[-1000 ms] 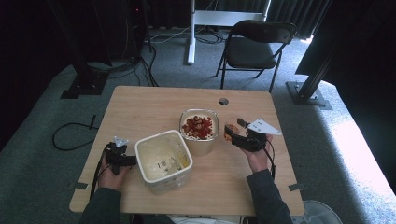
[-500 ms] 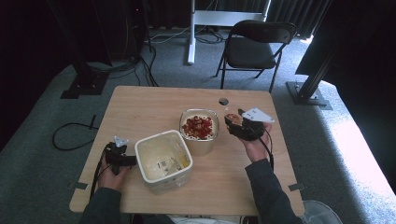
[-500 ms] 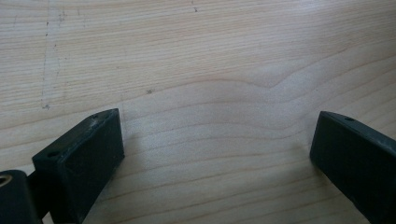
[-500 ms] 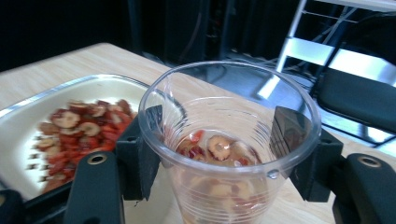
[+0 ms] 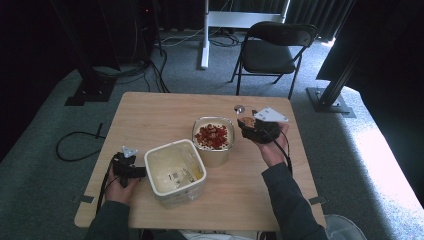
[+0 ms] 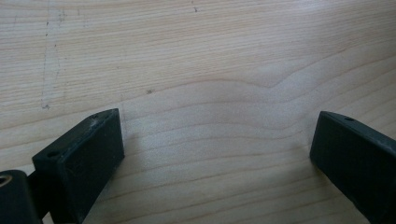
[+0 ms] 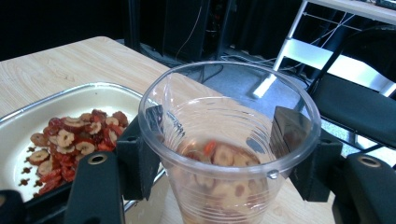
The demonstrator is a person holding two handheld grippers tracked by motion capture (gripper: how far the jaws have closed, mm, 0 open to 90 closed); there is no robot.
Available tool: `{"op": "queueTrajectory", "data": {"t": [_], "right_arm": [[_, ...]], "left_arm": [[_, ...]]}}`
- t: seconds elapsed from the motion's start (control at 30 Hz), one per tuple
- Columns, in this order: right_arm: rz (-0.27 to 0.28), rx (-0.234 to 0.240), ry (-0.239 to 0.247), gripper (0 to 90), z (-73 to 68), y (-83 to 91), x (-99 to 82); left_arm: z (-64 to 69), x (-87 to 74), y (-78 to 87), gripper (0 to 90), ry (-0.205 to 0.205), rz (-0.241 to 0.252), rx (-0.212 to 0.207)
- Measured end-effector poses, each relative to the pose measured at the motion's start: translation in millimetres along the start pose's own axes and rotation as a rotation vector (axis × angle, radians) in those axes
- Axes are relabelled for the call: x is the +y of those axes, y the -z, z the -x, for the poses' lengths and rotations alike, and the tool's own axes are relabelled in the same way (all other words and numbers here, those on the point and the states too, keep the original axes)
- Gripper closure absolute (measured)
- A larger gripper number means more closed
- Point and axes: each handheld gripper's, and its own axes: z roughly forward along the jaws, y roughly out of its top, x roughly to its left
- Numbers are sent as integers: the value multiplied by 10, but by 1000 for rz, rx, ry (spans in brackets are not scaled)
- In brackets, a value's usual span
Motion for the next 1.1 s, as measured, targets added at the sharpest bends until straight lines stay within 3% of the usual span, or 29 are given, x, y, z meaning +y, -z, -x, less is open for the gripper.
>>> {"op": "queueTrajectory", "data": {"t": [0.47, 0.6, 1.0, 1.1], "right_arm": [[-9, 1, 77, 351, -71, -3, 195], [-5, 14, 65, 351, -87, -15, 208], [-24, 23, 95, 351, -135, -78, 261], [-21, 51, 56, 354, -124, -83, 229]], "left_arm": [[1, -1, -2, 33, 1, 3, 1], [1, -1, -2, 33, 1, 3, 1], [1, -1, -2, 33, 0, 3, 1], [1, -1, -2, 33, 1, 3, 1]]}}
